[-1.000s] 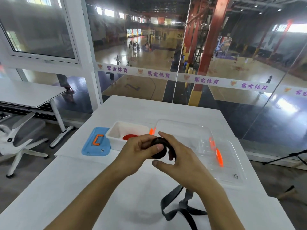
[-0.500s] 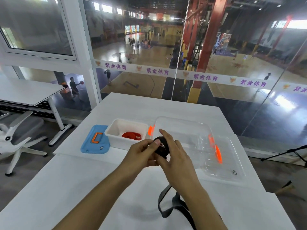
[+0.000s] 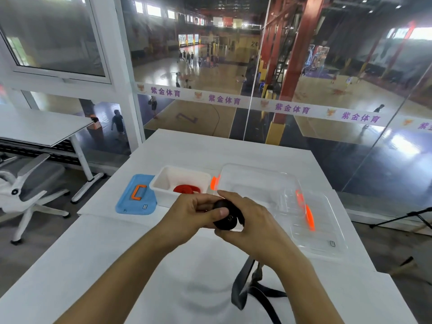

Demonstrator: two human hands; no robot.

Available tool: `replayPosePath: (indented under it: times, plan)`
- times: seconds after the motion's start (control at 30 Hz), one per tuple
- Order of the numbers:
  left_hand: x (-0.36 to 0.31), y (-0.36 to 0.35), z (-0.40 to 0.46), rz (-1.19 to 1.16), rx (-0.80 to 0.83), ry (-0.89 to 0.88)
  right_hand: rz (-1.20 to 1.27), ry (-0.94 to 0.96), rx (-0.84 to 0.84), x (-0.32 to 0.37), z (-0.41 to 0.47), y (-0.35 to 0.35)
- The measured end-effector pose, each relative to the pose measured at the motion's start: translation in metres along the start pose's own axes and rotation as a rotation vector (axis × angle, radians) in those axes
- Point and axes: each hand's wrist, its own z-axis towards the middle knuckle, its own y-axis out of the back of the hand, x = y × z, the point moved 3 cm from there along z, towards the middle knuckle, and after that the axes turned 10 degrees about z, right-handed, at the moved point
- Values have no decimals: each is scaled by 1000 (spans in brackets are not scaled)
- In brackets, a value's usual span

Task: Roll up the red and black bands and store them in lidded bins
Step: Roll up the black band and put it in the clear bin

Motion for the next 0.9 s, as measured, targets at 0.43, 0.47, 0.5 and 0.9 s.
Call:
replayPosePath:
  times: [0.43, 0.47, 0.5, 0.9]
  plan:
    - [17, -37, 8, -369, -314, 144, 194, -122, -372, -2, 2, -29]
    - [17, -38, 7, -331, -295, 155, 175, -121, -370, -3, 2, -29]
    - [17, -37, 6, -289, -270, 165, 169, -112, -348, -4, 2, -28]
    - [-1, -1, 0, 57, 212, 101, 28, -29, 244, 3, 1, 6]
